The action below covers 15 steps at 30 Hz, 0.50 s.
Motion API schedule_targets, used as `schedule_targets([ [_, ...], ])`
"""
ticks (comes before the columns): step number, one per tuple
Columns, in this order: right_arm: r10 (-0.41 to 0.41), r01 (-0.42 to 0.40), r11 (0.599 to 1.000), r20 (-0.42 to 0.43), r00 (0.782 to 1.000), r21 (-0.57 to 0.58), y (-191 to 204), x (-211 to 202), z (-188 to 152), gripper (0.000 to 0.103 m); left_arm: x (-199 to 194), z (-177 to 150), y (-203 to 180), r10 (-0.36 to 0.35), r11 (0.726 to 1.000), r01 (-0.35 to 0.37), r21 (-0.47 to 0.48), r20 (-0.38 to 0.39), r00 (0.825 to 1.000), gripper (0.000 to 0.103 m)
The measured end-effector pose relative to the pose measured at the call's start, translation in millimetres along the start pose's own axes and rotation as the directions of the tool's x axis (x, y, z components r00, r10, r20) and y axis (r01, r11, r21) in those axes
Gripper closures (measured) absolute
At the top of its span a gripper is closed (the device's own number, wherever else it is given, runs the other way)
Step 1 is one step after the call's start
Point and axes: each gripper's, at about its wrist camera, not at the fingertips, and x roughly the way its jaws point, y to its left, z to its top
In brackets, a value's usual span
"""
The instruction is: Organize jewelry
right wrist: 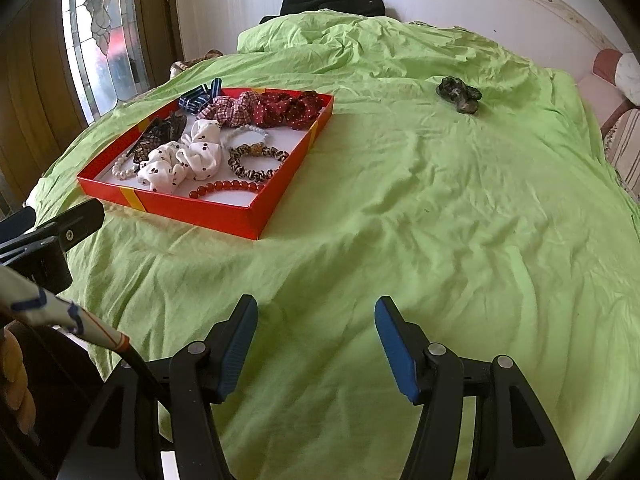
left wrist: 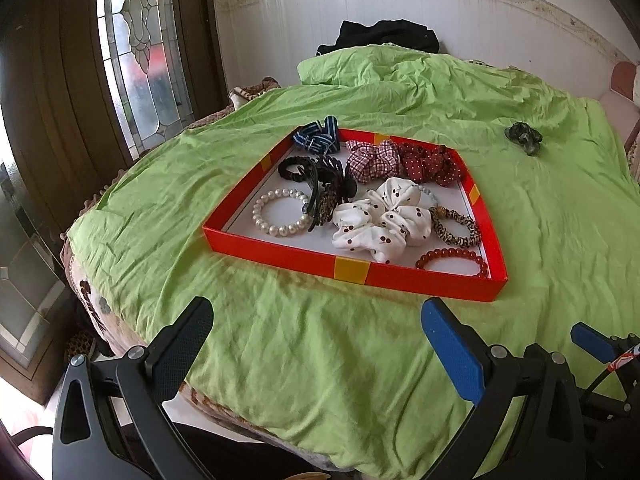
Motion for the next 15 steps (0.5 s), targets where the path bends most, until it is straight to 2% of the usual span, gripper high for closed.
schedule_targets([
  [10, -0.002, 0.002, 1.000, -0.002, 1.000, -0.002, 0.4, 1.0, 1.1, 0.036, 2.7, -1.0, 2.1, -0.010, 1.000, 0.010, -0.009, -0.011, 1.000, 0.000],
  [15, -0.011, 0.011, 1.000, 0.009, 1.000, -0.009, 3.0, -1.0, 12.2, 0.036, 5.2, -3.1, 3.1, -0.016, 1.000, 0.016, -0.011, -0.016, 1.000, 0.000],
])
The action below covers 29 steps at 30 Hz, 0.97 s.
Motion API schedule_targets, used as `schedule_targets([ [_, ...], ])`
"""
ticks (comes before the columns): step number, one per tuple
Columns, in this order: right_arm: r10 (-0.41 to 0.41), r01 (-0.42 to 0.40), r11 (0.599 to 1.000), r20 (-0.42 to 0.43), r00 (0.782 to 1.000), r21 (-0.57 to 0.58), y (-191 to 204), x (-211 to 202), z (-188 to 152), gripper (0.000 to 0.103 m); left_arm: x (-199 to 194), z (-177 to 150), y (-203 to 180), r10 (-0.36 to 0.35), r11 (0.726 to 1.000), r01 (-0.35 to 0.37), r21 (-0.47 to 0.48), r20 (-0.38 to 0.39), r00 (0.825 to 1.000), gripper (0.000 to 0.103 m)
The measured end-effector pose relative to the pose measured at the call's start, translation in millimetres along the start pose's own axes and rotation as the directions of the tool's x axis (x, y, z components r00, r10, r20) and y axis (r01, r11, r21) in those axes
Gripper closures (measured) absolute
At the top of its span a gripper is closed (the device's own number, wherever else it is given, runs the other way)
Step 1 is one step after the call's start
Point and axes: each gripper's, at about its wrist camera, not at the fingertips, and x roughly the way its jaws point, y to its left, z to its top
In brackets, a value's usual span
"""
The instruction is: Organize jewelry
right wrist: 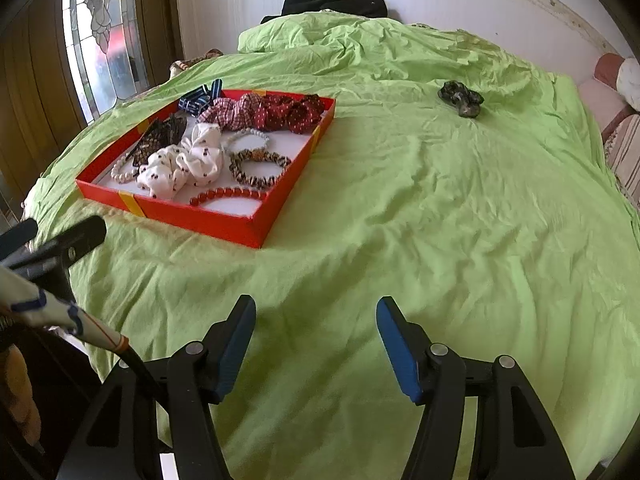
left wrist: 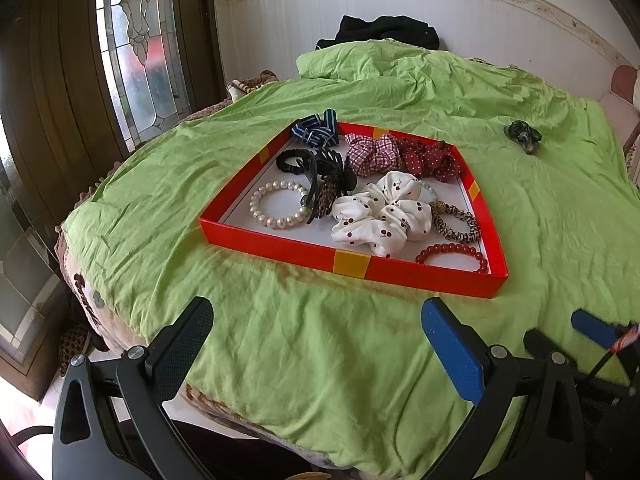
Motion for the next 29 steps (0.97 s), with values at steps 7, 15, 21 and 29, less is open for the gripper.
schedule_targets([
  [7, -0.012, 0.012, 1.000, 0.018, 1.000, -0.005, 2.2, -1.2, 13.3, 0.034, 4.6, -3.1, 3.4, -0.010, 1.000, 0.010, -0.014, -0.017, 1.000, 0.000],
  [15, -0.004, 0.004, 1.000, -0.001, 1.000, -0.020, 7.6, 5.9, 13.5, 0.034, 10.3, -3.9, 7.3, -0.019, 0.999, 0.017, -0.030, -0.040, 0.999, 0.000],
  [21, 0.000, 0.000, 1.000, -0.003, 1.000, -0.024, 10.2, 8.2, 14.6, 0.034, 12.8, -2.6, 10.6, -0.026, 0.999, 0.023, -0.049, -0.054, 0.998, 0.000],
  [29, 0.031, -0.031, 1.000, -0.019, 0.999, -0.007, 8.3, 9.6, 11.8, 0.034, 7.7, 2.7, 9.7, -0.030, 0.998, 0.027, -0.062, -0.061, 0.998, 0.000],
])
